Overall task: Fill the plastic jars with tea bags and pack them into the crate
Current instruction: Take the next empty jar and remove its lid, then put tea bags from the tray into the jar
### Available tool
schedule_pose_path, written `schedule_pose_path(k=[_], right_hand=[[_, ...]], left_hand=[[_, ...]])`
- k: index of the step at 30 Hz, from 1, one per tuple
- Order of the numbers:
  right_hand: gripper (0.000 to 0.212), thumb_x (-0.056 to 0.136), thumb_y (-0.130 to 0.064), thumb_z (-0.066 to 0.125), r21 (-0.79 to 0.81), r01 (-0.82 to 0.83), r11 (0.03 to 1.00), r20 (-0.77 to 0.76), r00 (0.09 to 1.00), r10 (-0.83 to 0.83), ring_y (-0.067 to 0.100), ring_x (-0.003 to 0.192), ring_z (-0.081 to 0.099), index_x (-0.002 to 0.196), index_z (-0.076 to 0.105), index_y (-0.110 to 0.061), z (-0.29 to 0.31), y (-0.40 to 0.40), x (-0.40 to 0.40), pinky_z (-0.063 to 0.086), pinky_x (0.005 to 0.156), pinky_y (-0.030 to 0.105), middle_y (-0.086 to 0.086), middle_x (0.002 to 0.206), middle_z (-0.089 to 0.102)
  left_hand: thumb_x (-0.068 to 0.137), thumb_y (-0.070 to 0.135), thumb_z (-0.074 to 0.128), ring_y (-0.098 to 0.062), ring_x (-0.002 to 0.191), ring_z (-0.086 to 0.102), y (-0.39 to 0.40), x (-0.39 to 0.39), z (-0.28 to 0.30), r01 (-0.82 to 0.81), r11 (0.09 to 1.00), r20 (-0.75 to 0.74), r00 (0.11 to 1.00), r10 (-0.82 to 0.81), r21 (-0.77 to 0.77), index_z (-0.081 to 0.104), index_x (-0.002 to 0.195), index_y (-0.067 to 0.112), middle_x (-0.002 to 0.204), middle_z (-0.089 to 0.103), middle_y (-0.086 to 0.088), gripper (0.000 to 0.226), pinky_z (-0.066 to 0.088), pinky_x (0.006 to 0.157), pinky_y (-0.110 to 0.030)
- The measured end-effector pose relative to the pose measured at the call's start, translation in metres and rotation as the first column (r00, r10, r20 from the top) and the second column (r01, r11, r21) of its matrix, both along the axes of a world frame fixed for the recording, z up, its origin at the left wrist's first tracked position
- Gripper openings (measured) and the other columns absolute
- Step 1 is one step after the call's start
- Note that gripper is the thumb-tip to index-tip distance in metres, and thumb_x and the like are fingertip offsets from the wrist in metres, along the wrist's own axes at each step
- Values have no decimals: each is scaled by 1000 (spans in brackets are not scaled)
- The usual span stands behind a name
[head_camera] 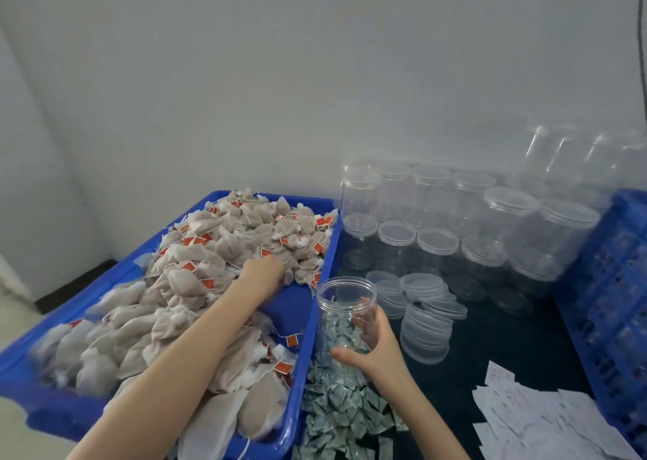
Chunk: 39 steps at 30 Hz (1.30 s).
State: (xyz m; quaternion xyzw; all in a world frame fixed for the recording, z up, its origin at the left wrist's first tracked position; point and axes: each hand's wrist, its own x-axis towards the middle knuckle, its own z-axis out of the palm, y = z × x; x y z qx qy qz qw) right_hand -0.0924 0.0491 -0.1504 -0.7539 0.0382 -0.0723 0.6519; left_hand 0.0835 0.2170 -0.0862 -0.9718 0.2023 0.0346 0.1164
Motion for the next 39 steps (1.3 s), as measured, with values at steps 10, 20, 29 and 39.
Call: schedule_pose_path(k=[10,20,29,39], right_hand=[[103,47,-50,86,-1,6,1000,17,1000,-6,-1,126,49,137,36,-40,0,3,2,41,106,26,-21,136,51],[100,49,-45,89,24,25,999,75,997,-27,-3,125,52,137,41,-39,6,3,3,44,102,23,-24,132,58],[103,47,-41,86,10,34,999,87,996,-35,-3,120,55,139,42,-29,11,3,2,47,91,12,-18,129,60],[96,47,-43,86,15,35,999,73,997,-36,-12,116,54,132,42,-38,13,5,1,45,85,6,-29,122,60]], left_hand=[[89,18,65,0,77,64,-13,-41,67,296,377,289,954,-76,-878,72,98,23,88,69,14,12,50,73,-13],[86,22,68,6,81,64,-28,-71,64,329,491,-6,826,-563,-807,70,98,29,89,71,13,14,48,78,-8],[89,21,63,-13,102,61,12,-26,30,135,920,-77,982,-175,-367,62,118,22,115,65,2,29,51,91,-31],[86,32,68,-24,113,58,13,-21,-19,64,990,-252,967,-31,122,61,124,20,127,59,-4,40,47,91,-32]])
